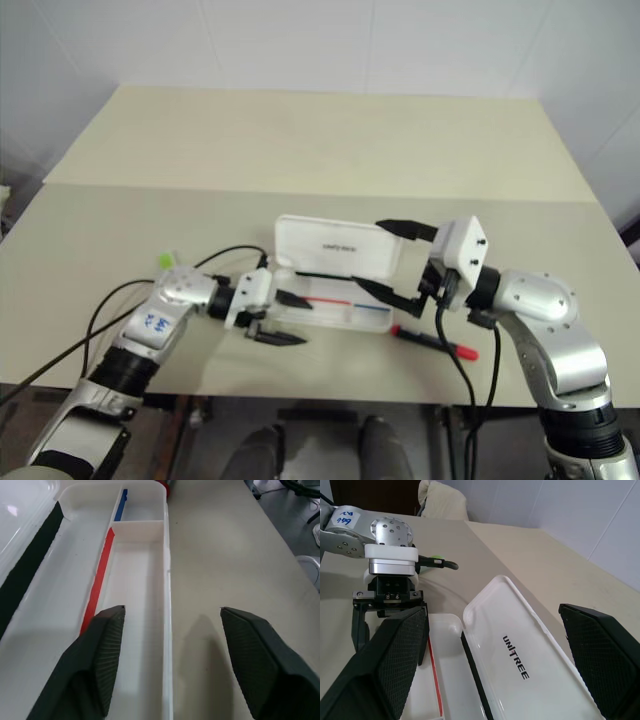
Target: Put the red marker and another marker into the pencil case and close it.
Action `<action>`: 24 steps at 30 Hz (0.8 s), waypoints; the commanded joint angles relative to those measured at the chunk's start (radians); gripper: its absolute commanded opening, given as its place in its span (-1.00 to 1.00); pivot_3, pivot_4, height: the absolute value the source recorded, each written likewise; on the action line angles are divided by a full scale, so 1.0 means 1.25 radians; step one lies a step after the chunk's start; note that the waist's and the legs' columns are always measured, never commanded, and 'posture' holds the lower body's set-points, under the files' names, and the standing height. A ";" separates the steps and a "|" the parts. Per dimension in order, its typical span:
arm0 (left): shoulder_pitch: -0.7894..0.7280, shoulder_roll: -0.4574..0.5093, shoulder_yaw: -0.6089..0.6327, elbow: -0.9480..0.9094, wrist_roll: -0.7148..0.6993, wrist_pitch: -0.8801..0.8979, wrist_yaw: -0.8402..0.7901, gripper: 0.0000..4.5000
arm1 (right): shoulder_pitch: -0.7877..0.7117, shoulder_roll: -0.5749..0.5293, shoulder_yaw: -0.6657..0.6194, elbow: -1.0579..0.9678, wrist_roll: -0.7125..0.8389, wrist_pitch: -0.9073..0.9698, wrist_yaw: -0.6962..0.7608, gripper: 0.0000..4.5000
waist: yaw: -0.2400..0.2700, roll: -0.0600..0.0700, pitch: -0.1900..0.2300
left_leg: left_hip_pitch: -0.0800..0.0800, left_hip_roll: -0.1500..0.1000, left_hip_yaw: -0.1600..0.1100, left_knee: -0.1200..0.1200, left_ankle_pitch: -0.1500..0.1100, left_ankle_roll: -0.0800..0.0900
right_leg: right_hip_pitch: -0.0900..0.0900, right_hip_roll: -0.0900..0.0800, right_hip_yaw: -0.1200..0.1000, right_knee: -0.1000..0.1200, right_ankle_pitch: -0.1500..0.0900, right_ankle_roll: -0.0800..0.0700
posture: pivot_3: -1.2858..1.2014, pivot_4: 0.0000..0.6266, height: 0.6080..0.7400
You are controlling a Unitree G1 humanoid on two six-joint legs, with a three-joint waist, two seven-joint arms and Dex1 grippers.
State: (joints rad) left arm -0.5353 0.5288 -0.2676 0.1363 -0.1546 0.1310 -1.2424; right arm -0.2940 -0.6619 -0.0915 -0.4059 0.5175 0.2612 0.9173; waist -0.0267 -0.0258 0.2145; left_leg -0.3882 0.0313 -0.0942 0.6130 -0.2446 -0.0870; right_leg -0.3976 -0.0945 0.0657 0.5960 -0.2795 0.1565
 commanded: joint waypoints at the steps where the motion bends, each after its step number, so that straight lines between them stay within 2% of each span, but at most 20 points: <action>1: 0.019 0.022 0.042 -0.071 -0.034 0.024 0.012 0.33 | -0.012 0.003 -0.006 -0.017 0.011 -0.009 0.002 1.00 | -0.001 0.000 0.000 | 0.000 0.000 0.000 0.000 0.000 0.000 | 0.000 0.000 0.000 0.000 0.000 0.000 | 0.03 -0.52 1.00; 10: 0.095 0.087 0.148 -0.239 -0.153 0.144 0.028 0.33 | -0.027 0.020 0.009 0.024 0.009 -0.023 0.027 1.00 | 0.000 0.000 0.000 | 0.000 0.000 0.000 0.000 0.000 0.000 | 0.000 0.000 0.000 0.000 0.000 0.000 | 0.03 -0.52 1.00; 13: 0.120 0.118 0.185 -0.281 -0.199 0.184 0.019 0.58 | -0.019 0.019 -0.002 0.033 0.010 -0.022 0.031 1.00 | -0.001 0.000 0.000 | 0.000 0.000 0.000 0.000 0.000 0.000 | 0.000 0.000 0.000 0.000 0.000 0.000 | 0.03 -0.52 1.00; 16: 0.137 0.141 0.216 -0.290 -0.227 0.183 0.011 0.98 | 0.000 0.004 -0.019 0.033 0.012 -0.016 0.033 1.00 | -0.001 0.000 0.000 | 0.000 0.000 0.000 0.000 0.000 0.000 | 0.000 0.000 0.000 0.000 -0.001 -0.002 | 0.03 -0.52 1.00; 19: 0.142 0.174 0.285 -0.286 -0.313 0.211 -0.036 0.98 | 0.104 -0.061 -0.095 0.008 0.027 0.022 0.052 1.00 | 0.003 0.000 0.000 | 0.000 0.000 0.000 0.000 0.000 0.000 | 0.000 0.000 0.000 0.000 -0.002 -0.004 | 0.03 -0.52 1.00; 24: 0.114 0.209 0.298 -0.281 -0.359 0.242 -0.071 0.98 | 0.261 -0.120 -0.188 0.006 0.030 0.025 0.080 1.00 | 0.006 0.000 0.000 | -0.001 0.000 0.000 0.000 -0.001 0.000 | 0.000 0.000 0.000 -0.001 -0.003 -0.006 | 0.03 -0.52 1.00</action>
State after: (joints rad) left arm -0.3767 0.7694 0.0979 -0.1882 -0.5666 0.4216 -1.3077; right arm 0.0109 -0.7932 -0.2736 -0.3707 0.5405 0.3054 0.9965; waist -0.0194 -0.0260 0.2145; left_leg -0.3886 0.0314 -0.0943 0.6125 -0.2455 -0.0864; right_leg -0.3974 -0.0947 0.0652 0.5944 -0.2848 0.1471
